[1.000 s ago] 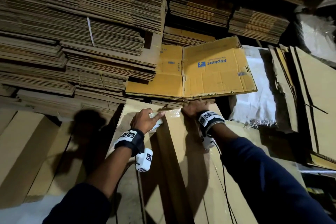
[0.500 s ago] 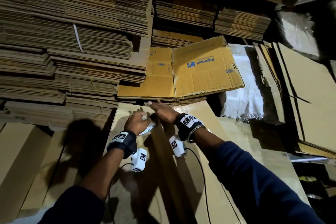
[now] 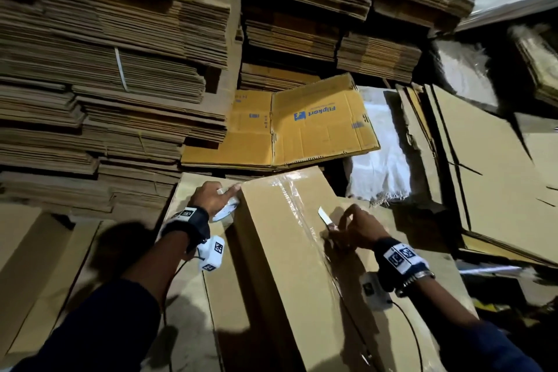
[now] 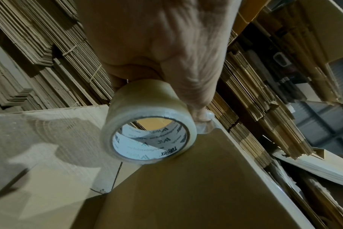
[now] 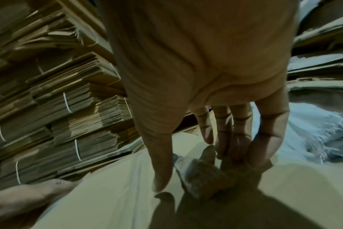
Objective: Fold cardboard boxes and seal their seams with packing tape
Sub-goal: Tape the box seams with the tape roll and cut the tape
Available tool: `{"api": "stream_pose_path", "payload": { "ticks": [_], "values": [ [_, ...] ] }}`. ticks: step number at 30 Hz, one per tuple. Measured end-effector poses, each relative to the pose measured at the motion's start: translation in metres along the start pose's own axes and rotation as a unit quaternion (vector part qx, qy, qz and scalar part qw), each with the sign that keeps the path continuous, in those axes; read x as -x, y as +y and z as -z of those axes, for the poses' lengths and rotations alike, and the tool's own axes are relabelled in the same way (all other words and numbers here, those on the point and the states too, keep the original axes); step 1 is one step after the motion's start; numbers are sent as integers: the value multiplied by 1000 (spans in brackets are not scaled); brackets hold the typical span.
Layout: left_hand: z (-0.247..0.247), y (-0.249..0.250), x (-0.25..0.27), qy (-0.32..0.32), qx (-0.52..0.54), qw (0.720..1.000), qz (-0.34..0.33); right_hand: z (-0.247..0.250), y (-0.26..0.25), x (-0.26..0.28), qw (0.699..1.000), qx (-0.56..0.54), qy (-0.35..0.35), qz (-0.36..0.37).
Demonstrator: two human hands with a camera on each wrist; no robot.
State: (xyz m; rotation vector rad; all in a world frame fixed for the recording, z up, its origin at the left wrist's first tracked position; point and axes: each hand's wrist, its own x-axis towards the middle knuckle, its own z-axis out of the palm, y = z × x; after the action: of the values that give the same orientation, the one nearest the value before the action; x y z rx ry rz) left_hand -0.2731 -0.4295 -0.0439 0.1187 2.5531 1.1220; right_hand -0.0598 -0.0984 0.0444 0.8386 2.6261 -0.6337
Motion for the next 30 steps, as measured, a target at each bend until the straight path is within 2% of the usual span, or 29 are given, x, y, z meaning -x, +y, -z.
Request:
{"api": "stream_pose_path", "payload": {
  "ticks": [2,6,9,11,14,17,19,23,26,28,30],
  "values": [
    [0,4,5,-7,-7,1000,6,-5,-1,8,1000,-21,1,4],
    [0,9,15,-20,-7,1000,17,-15,-15,18,999,4,46,17],
    [0,10,17,-42,-3,999,16,-23,-42,29,992,-66,90,51],
    [-1,8,15,-74,15,997,11,-33,-71,39,985,-123,82,85],
    [4,3,12,-160,80,984,9,-53,-121,40,970,-181,79,144],
    [13,-3,11,-238,147,960,18,-67,-170,25,964,-162,87,192],
    [17,-9,7,-260,180,949,18,-77,-190,15,967,-147,76,194],
    [16,-22,-10,-261,138,955,-21,-100,-196,0,979,-97,88,156],
    [15,-25,-24,-198,-3,979,-56,-108,-196,4,982,-35,109,148],
    [16,-26,-28,-180,-42,981,-60,-110,-197,5,981,-7,116,156],
    [20,-26,-29,-192,-47,979,-48,-110,-197,5,981,-1,118,154]
  ]
}}
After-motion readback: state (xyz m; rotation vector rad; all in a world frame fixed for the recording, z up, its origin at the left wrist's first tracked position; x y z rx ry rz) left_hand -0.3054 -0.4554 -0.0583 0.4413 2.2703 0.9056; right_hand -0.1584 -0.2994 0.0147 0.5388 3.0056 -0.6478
